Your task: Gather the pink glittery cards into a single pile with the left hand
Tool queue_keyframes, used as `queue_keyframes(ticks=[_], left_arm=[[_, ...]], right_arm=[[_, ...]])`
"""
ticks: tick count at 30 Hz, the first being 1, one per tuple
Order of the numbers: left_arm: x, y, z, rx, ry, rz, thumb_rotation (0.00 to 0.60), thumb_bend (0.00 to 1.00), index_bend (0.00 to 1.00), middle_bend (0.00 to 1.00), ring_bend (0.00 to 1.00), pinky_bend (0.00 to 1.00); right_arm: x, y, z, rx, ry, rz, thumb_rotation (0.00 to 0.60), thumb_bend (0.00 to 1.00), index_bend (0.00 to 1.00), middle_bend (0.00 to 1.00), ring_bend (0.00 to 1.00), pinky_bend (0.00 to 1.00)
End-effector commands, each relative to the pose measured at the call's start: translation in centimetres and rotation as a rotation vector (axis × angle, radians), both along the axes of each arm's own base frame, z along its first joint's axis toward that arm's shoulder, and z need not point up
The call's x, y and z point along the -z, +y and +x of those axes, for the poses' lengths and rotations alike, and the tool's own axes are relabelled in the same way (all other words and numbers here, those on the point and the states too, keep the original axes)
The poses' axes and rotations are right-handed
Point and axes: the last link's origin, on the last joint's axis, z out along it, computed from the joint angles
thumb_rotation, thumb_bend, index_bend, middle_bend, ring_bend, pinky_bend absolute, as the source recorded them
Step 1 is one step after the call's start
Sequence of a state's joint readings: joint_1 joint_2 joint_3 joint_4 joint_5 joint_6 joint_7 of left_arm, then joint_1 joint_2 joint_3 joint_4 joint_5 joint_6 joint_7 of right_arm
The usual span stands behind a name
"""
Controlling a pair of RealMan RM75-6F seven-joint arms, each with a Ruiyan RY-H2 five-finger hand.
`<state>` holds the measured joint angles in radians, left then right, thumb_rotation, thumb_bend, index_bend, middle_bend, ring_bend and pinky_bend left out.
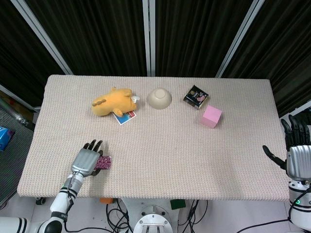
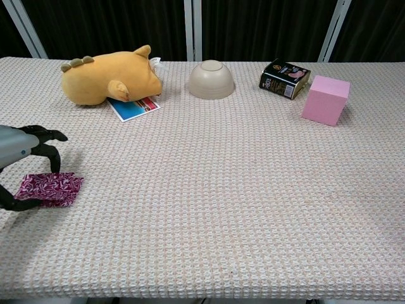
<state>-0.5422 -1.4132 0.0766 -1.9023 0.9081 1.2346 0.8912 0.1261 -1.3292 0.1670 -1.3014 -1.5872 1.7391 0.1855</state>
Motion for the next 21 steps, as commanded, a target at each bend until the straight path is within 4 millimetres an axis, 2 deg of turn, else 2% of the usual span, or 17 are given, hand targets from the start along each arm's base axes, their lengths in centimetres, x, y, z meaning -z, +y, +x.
queue_keyframes(ticks=[1, 21], left_arm=[[0.07, -0.06, -0.07, -0.004, 0.004, -0.006, 0.499, 0.25, 0.31, 0.05, 0.00, 0.16], [-0.04, -0.52, 0.03, -0.018, -0.010, -0.014, 0.495, 0.25, 0.26, 0.05, 0.00, 0.16]], right_arm=[[-0.01, 0.03, -0.05, 0.001, 0.000, -0.001, 0.600, 0.43, 0.00, 0.00, 0.00, 0.00], [-0.12, 0.08, -0.22, 0.006, 0.002, -0.004, 0.600, 0.43, 0.00, 0.00, 0.00, 0.00]])
